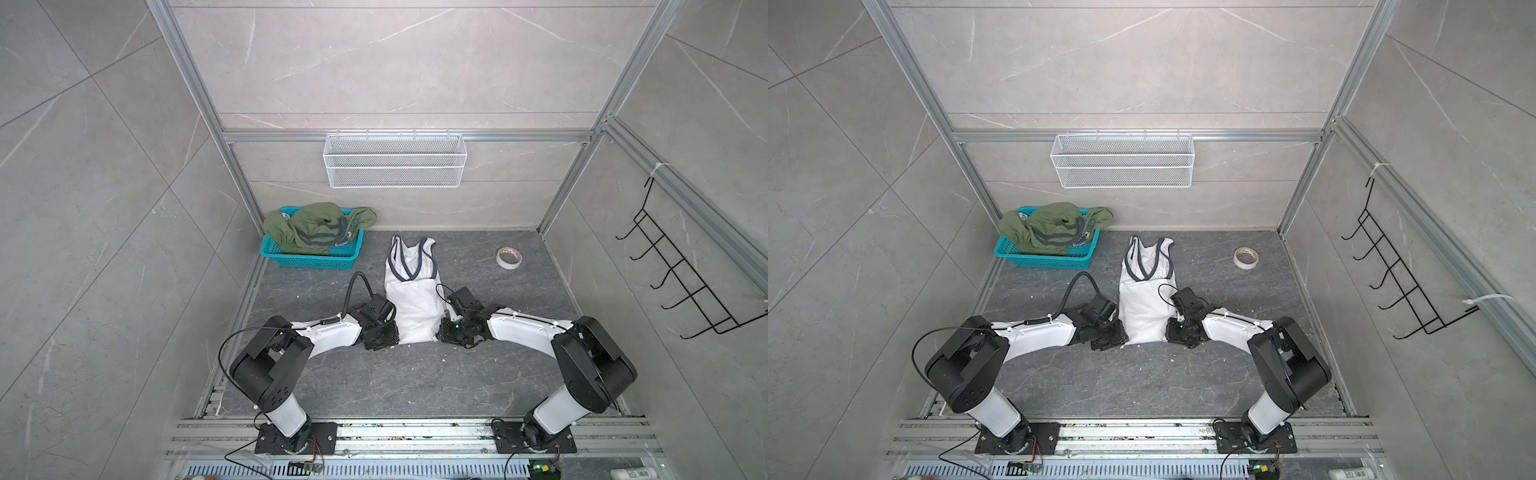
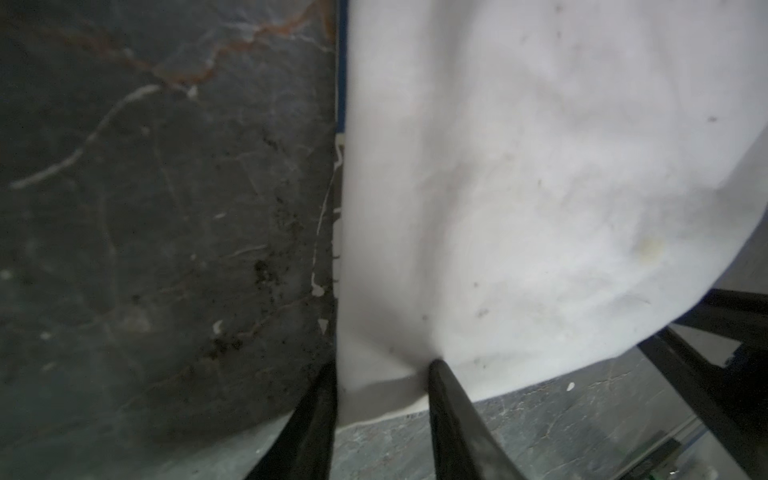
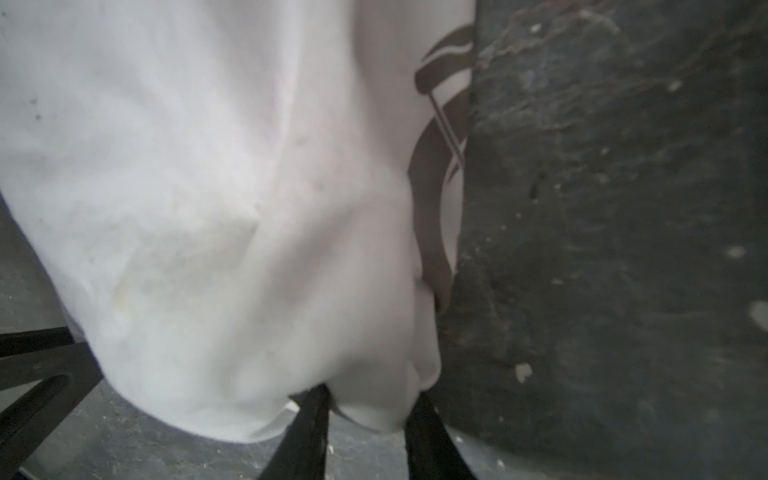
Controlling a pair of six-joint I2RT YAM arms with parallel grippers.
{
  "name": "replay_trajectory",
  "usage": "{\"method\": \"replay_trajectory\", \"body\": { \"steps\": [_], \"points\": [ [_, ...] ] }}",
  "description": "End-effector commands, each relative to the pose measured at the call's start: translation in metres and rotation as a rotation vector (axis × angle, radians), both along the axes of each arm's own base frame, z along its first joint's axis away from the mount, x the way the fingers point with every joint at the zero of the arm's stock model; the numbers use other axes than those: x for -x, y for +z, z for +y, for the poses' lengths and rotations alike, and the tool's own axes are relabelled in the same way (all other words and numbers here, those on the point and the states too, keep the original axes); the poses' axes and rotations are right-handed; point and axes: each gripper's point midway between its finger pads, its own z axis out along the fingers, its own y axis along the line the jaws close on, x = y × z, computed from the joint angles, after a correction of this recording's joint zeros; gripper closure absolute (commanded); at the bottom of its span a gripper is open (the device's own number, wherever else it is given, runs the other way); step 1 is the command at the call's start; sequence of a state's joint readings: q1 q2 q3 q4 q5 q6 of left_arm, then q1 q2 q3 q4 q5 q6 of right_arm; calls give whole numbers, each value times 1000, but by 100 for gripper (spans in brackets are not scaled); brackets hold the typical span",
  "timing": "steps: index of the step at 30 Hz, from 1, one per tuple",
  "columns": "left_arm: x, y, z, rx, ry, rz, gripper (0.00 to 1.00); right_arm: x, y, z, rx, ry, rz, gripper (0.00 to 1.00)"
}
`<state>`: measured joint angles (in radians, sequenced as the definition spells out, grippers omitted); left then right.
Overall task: Fold and stack the tank tops
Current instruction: 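Release the fold and press its sides flat with both grippers, then grasp the near end of the folded white top with both grippers and lift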
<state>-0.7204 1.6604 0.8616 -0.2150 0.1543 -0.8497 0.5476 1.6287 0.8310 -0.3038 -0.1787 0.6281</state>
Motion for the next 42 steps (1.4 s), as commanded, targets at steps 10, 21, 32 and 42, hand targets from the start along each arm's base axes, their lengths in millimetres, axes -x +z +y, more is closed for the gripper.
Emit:
{"method": "replay_trajectory", "body": {
  "steps": [10, 21, 32, 42],
  "points": [
    [-17, -2, 16, -143, 24, -54, 100, 9, 2, -25, 146, -21, -6, 95],
    [-3, 22, 25, -109, 32, -101, 100, 37, 6, -30, 87, -44, 18, 98],
    [19, 107, 16, -20, 38, -257, 100, 64, 65, -12, -33, -40, -8, 96],
    [11, 197, 5, 143, 61, -412, 100, 63, 140, -12, -68, -48, -68, 95]
  ]
}}
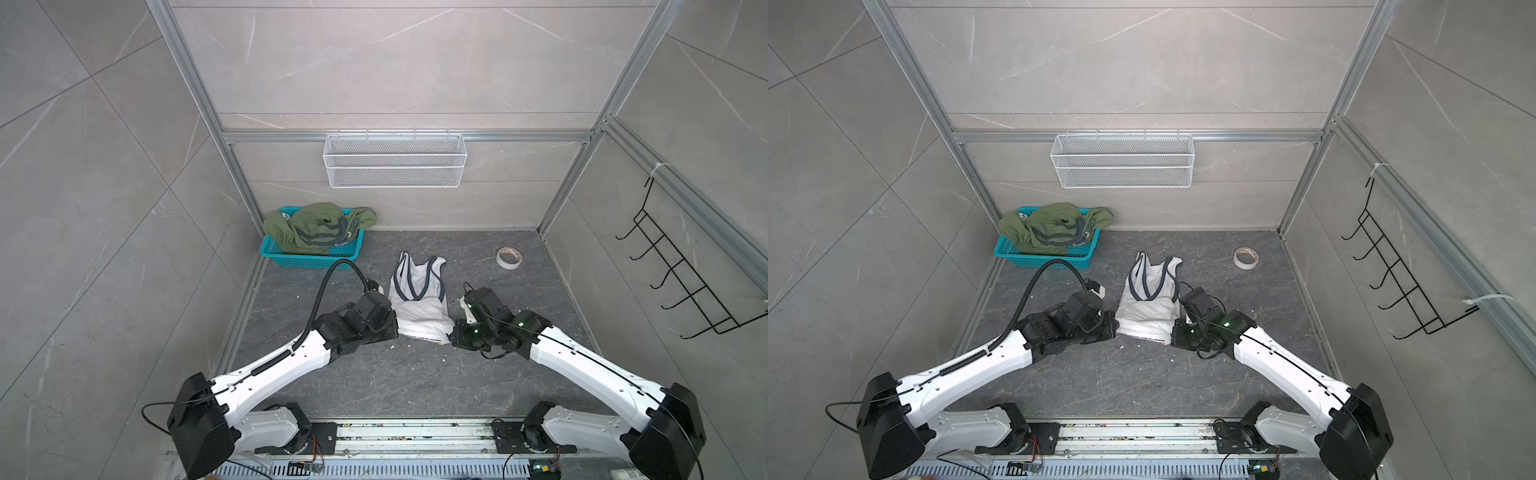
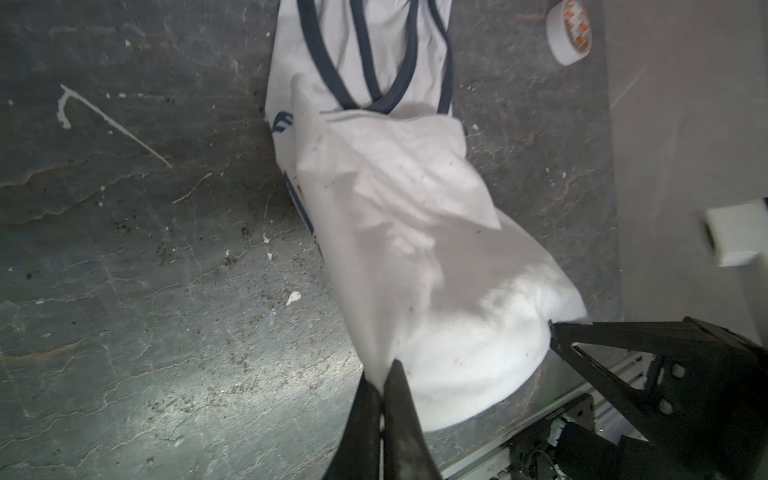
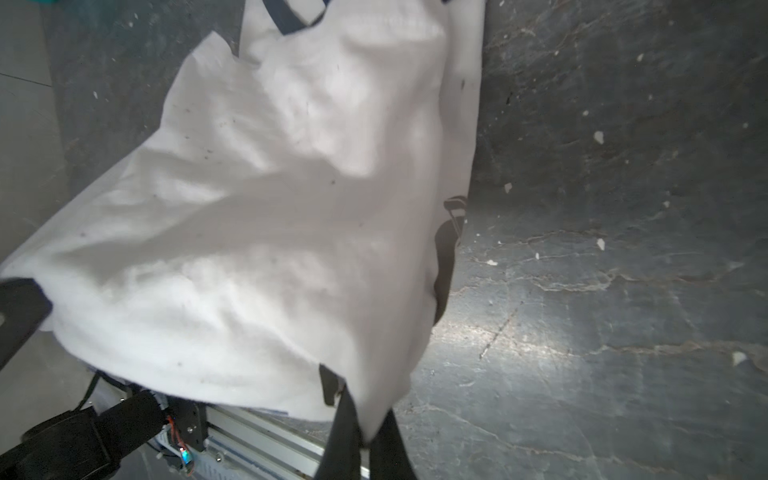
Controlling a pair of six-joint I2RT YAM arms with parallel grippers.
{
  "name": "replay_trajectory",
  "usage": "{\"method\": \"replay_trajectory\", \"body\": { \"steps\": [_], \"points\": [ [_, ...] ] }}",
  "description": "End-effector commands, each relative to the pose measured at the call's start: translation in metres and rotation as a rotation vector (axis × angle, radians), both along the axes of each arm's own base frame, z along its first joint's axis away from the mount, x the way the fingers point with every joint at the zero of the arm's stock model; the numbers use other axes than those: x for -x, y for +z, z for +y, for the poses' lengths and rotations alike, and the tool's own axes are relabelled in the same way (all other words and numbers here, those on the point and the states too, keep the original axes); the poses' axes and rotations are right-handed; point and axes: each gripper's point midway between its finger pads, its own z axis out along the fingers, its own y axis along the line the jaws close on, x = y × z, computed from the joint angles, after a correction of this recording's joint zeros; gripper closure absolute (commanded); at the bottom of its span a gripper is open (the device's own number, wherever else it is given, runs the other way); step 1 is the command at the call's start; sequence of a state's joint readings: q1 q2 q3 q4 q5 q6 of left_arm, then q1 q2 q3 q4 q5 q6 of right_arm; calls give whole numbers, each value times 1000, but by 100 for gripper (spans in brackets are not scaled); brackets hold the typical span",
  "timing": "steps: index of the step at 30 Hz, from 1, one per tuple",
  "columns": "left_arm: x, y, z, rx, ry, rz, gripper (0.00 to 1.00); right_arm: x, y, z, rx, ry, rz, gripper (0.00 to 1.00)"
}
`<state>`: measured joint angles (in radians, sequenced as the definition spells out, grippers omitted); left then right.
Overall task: Fold and stack the tank tops
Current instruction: 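Grasp the near end of the folded white top with both grippers and lift, then fold the lifted end away from the robot over the far half with both grippers, then press the folded white top flat with both grippers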
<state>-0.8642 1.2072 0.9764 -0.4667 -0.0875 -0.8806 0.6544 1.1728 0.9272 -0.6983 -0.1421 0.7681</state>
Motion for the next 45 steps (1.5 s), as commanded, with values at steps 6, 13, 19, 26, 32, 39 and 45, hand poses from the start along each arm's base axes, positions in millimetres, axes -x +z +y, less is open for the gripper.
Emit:
{"method": "replay_trajectory", "body": {
  "steps": [6, 13, 19, 26, 32, 39, 45],
  "points": [
    [-34, 67, -8, 46, 52, -156, 100, -16, 41, -21, 165, -51, -37, 95],
    [-88, 66, -18, 45, 87, -147, 100, -68, 58, -5, 166, -45, -109, 96],
    [-144, 54, -12, 27, 163, -115, 100, -130, 50, 10, 76, -22, -91, 95],
    [-209, 10, -10, 78, 207, -22, 100, -201, 25, 13, 88, -3, -70, 95],
    [-250, -3, -34, 173, 101, -5, 100, -241, 14, 5, 116, -49, -106, 95],
    [-281, -32, -28, 175, 129, 31, 100, -273, -10, 5, 116, -64, -108, 94],
    [-296, -54, -42, 197, 88, 56, 85, -290, -34, -4, 164, -95, -91, 83]
  ]
}}
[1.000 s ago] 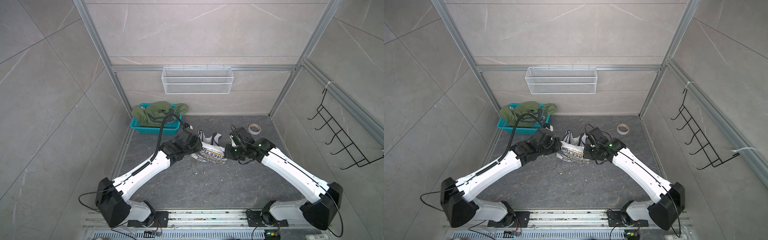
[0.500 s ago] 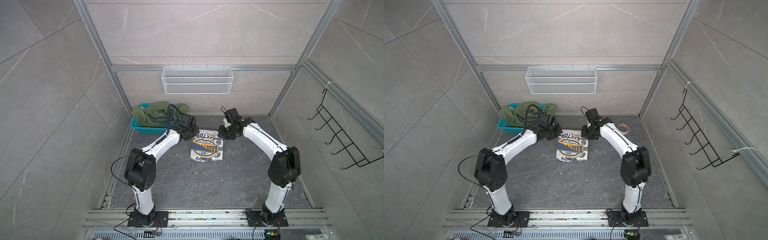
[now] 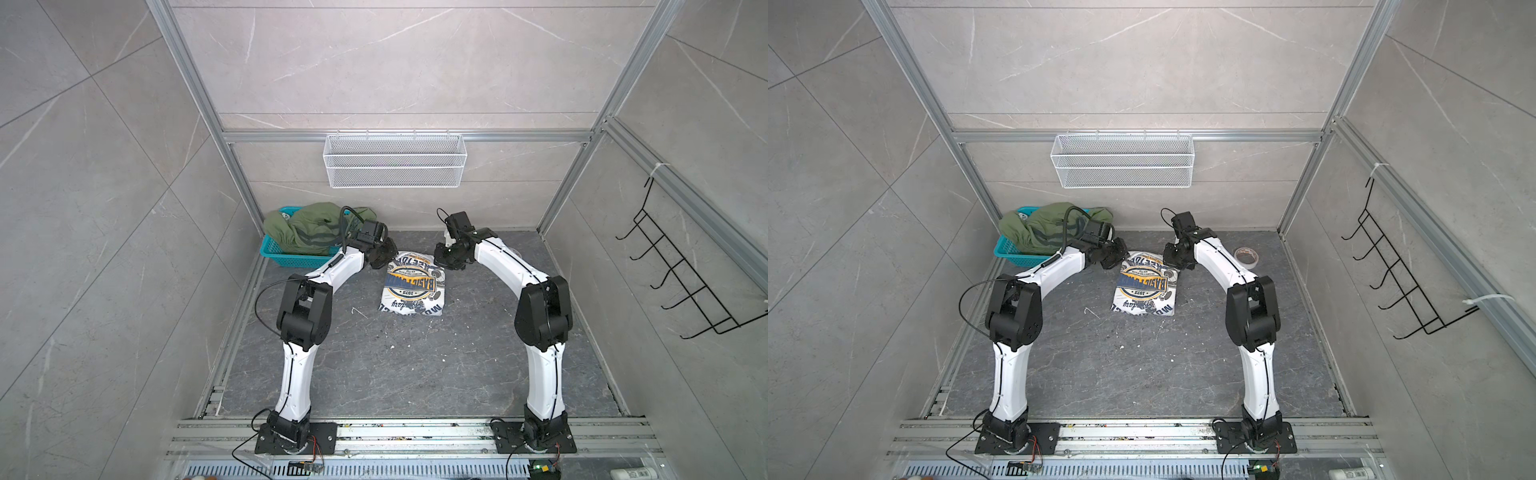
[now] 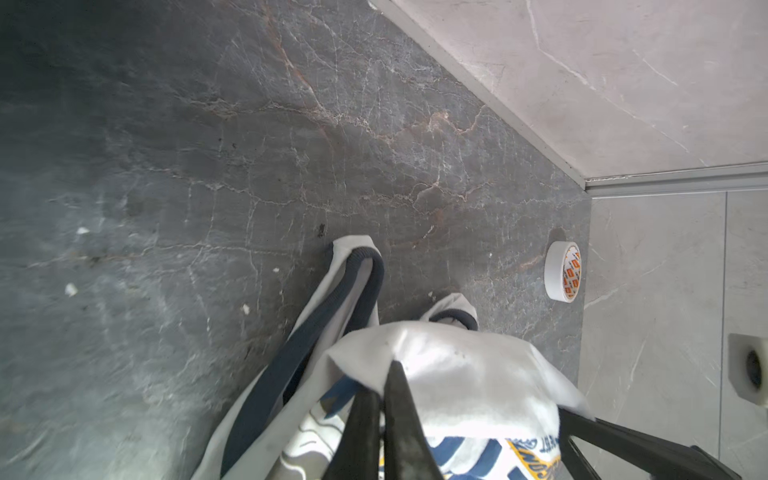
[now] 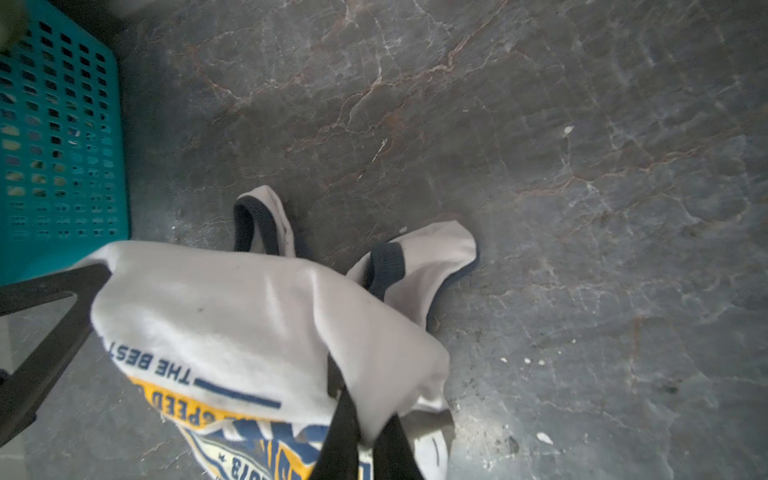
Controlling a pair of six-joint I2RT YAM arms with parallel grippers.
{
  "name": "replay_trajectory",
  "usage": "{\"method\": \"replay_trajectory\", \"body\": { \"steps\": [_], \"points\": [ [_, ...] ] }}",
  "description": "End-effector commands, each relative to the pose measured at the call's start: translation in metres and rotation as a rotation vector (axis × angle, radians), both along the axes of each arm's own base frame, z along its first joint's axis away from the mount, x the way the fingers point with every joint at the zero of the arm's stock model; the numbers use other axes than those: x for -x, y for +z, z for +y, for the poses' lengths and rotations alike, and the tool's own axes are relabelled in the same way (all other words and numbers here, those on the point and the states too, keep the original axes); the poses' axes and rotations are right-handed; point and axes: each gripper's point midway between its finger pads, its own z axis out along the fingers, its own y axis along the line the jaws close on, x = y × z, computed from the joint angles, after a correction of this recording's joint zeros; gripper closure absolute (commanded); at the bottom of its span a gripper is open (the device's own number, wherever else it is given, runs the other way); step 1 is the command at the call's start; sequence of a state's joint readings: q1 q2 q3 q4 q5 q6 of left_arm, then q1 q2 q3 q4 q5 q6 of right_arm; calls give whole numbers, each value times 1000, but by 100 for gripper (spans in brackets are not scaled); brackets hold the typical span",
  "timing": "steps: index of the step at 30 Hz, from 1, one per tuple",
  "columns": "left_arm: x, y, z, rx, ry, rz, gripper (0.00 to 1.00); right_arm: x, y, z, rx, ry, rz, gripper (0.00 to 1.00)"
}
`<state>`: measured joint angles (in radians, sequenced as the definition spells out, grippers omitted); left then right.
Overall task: Fold and stack the tank tops
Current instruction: 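Press the folded white top flat with both grippers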
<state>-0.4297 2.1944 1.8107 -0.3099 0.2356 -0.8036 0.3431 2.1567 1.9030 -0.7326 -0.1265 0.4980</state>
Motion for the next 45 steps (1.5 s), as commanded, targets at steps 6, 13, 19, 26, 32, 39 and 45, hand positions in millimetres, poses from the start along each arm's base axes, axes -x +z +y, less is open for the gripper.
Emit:
{"method": "replay_trajectory", "body": {
  "steps": [6, 13, 19, 26, 32, 39, 45],
  "points": [
    [-24, 23, -3, -10, -33, -67, 56, -23, 9, -16, 95, -31, -39, 41],
    [8, 65, 36, -234, -29, -117, 38, 14, 30, -17, 129, 9, -64, 36],
    [47, 58, 7, -218, -141, -153, 40, 48, 36, 19, 69, 98, -133, 37],
    [25, 26, -28, -110, -165, -138, 47, 24, 2, 27, 85, 77, -88, 45],
    [-14, -22, -42, -142, -151, -115, 47, -8, -30, 12, 115, 19, -50, 48],
    [-33, -63, -47, -130, -149, -49, 45, -34, -82, -18, 193, -30, 75, 48],
    [-35, -46, -39, -118, -148, -45, 43, -43, -66, -24, 207, -29, 57, 47]
  ]
}}
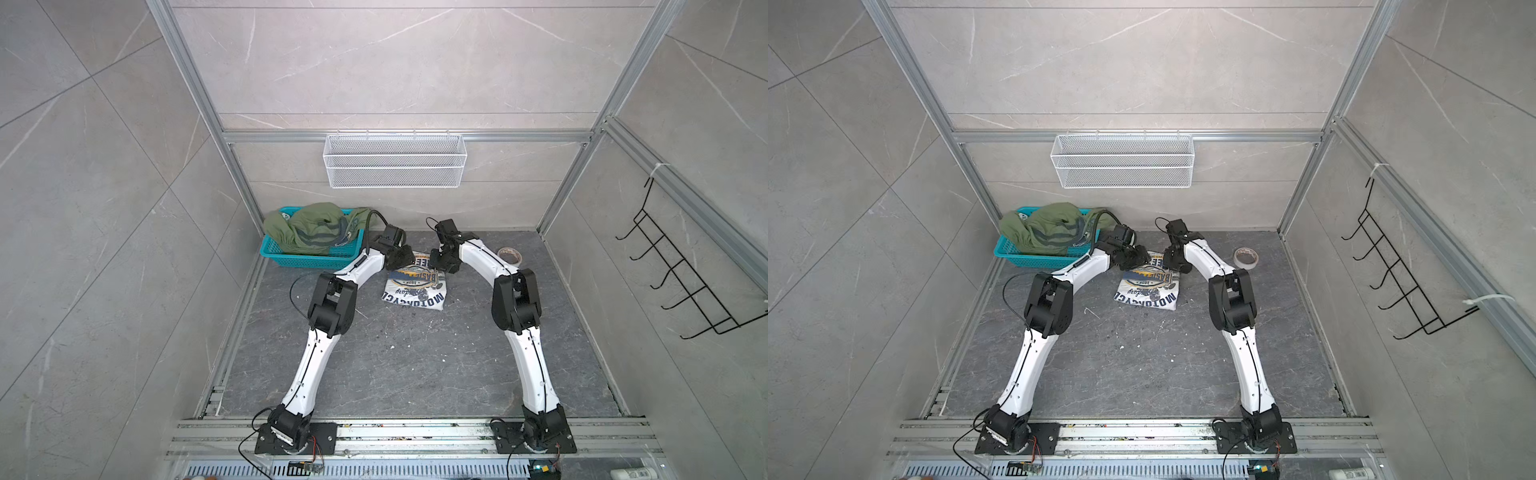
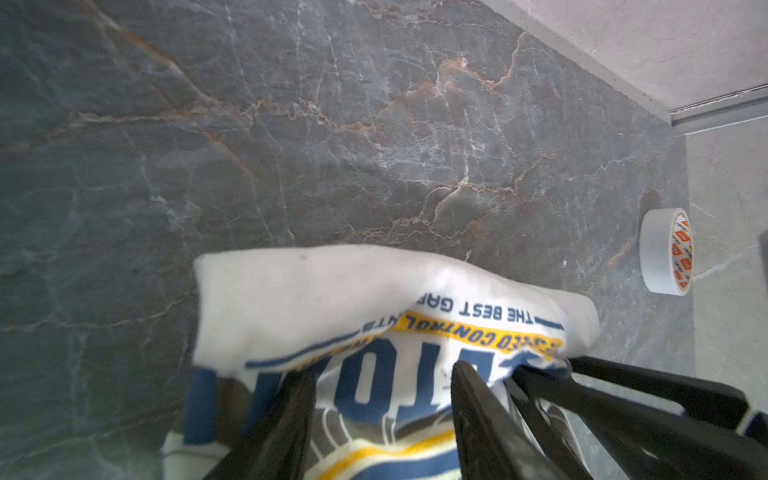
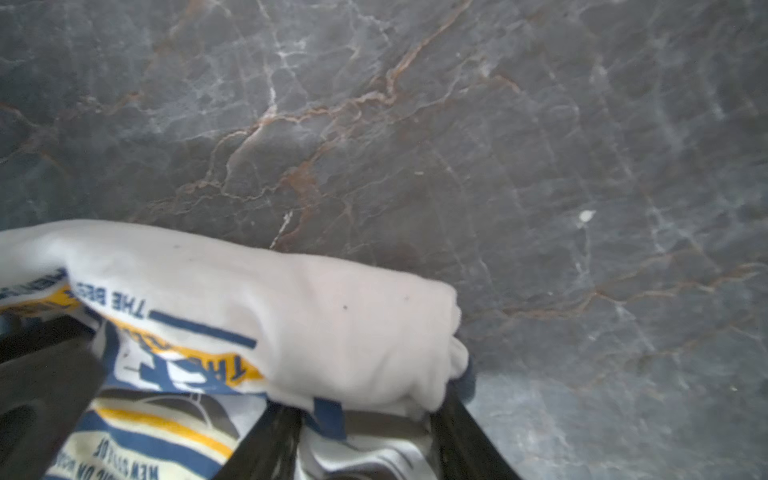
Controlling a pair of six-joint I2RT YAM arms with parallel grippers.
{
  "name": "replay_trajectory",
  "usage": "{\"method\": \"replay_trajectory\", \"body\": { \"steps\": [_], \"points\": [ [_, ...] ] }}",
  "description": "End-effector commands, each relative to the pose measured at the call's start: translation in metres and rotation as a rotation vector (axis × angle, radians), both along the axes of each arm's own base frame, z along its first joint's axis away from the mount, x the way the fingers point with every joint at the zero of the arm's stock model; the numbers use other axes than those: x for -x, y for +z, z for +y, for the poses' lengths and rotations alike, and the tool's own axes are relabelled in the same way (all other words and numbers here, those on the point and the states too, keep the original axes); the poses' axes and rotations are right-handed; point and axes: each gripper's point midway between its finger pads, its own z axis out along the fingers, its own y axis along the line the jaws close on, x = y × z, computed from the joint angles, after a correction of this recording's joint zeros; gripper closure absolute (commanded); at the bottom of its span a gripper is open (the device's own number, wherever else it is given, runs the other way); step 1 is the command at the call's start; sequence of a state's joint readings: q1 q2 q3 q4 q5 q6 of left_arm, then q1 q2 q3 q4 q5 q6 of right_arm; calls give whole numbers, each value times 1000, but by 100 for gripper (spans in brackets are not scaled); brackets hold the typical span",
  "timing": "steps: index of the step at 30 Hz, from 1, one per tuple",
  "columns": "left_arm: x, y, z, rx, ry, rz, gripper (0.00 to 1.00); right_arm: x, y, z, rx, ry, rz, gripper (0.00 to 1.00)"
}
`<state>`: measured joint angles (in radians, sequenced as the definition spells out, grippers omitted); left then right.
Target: Fold and stack the tank tops
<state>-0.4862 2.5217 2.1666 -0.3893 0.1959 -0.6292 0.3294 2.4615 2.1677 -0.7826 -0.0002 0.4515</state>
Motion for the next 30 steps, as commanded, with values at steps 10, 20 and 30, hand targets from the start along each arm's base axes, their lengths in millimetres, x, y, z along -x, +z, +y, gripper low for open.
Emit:
{"method": "replay_trajectory", "body": {
  "steps": [10, 20, 30],
  "points": [
    [31, 143, 54, -69, 28, -98, 37, 33, 107, -5, 112, 47, -100, 24],
    [117, 151, 156, -167, 222, -149, 30, 114, 88, 70, 192, 222, -57, 1],
    [177, 134, 210, -186, 310, -177, 28, 114, 19, 63, 215, 278, 99, 1]
  ]
}}
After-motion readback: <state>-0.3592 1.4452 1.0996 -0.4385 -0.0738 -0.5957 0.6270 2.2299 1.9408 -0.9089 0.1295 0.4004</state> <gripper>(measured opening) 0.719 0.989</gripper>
